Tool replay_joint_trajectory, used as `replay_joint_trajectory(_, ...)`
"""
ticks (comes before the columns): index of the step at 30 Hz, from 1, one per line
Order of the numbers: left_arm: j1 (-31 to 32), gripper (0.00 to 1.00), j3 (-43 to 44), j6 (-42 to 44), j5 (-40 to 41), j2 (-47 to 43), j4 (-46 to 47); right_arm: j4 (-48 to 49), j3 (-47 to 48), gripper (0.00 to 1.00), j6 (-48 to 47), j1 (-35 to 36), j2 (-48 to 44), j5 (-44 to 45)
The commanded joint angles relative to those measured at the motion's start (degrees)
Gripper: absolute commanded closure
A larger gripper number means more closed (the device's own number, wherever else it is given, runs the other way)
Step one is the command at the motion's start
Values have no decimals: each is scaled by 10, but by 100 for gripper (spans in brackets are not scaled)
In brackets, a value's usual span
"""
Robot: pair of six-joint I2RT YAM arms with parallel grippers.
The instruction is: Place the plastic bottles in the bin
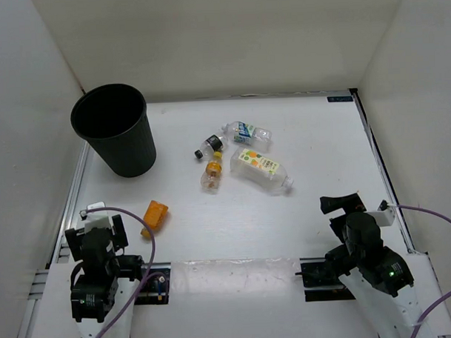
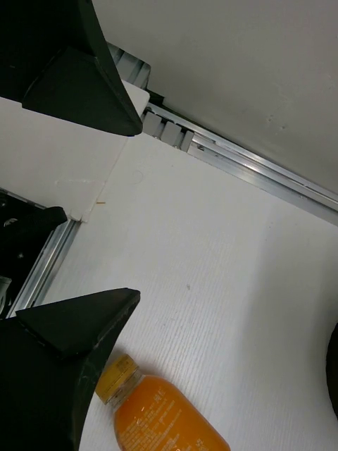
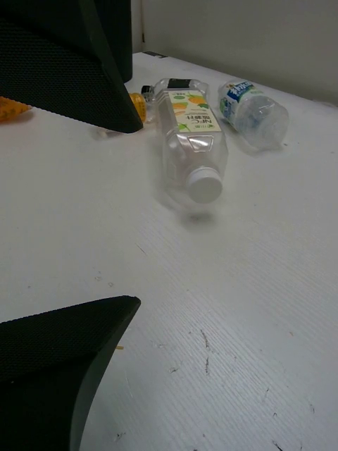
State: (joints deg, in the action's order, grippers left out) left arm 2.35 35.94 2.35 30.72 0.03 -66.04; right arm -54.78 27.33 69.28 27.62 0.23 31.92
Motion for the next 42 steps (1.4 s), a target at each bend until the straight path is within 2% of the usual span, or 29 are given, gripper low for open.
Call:
replay_joint_trajectory(1, -3, 0, -3, -9, 10, 15, -12, -27, 7, 0, 14, 0, -18, 19)
replay_joint_trajectory(4, -3, 0, -3, -9, 16, 37, -26, -27, 7, 0, 19, 0, -23, 19)
replay_joint_trajectory(7, -3, 0, -12, 75, -14, 58, -13, -27, 7, 0, 19, 0, -23, 24)
replay_joint_trajectory(9, -3, 0, 1, 102, -39, 111, -2, -6, 7, 0, -3, 0, -23, 16)
replay_joint_trajectory(12, -3, 0, 89, 170, -178, 241, -26, 56, -5, 0, -81, 0, -12, -38)
replay_joint_trajectory(13, -3, 0, 118, 184, -258, 276, -35, 71, -5, 0, -115, 0, -2, -53)
replay_joint_trajectory(14, -3, 0, 178, 189, -292, 311, -44, 82, -5, 0, -126, 0, 6, -64)
replay_joint_trajectory(15, -3, 0, 205, 189, -330, 381, -73, 90, -5, 0, -133, 0, 26, -73)
replay_joint_trajectory(16, -3, 0, 228, 196, -406, 417, -92, 97, -5, 0, -133, 0, 37, -84)
replay_joint_trajectory(18, -3, 0, 270, 214, -464, 520, -130, 97, 3, 0, -150, 0, 71, -92)
replay_joint_trajectory(21, 12, 0, 276, 194, -424, 613, -126, 102, 19, 0, -180, 0, 111, -119)
replay_joint_trajectory(24, 42, 0, 270, 200, -402, 667, -100, 102, 33, 0, -194, 0, 129, -124)
replay_joint_trajectory(27, 75, 0, 270, 185, -411, 706, -88, 102, 33, 0, -194, 0, 124, -118)
replay_joint_trajectory(28, 84, 0, 270, 175, -387, 734, -77, 102, 33, 0, -184, 0, 109, -113)
replay_joint_trajectory(35, 125, 0, 229, 125, -293, 811, 47, 102, 13, 0, -166, 0, 50, -93)
replay_joint_trajectory(39, 140, 0, 205, 120, -248, 874, 81, 102, 20, 0, -166, 0, 56, -92)
replay_joint_trajectory(42, 140, 0, 221, 120, -236, 899, 93, 102, 33, 0, -179, 0, 80, -87)
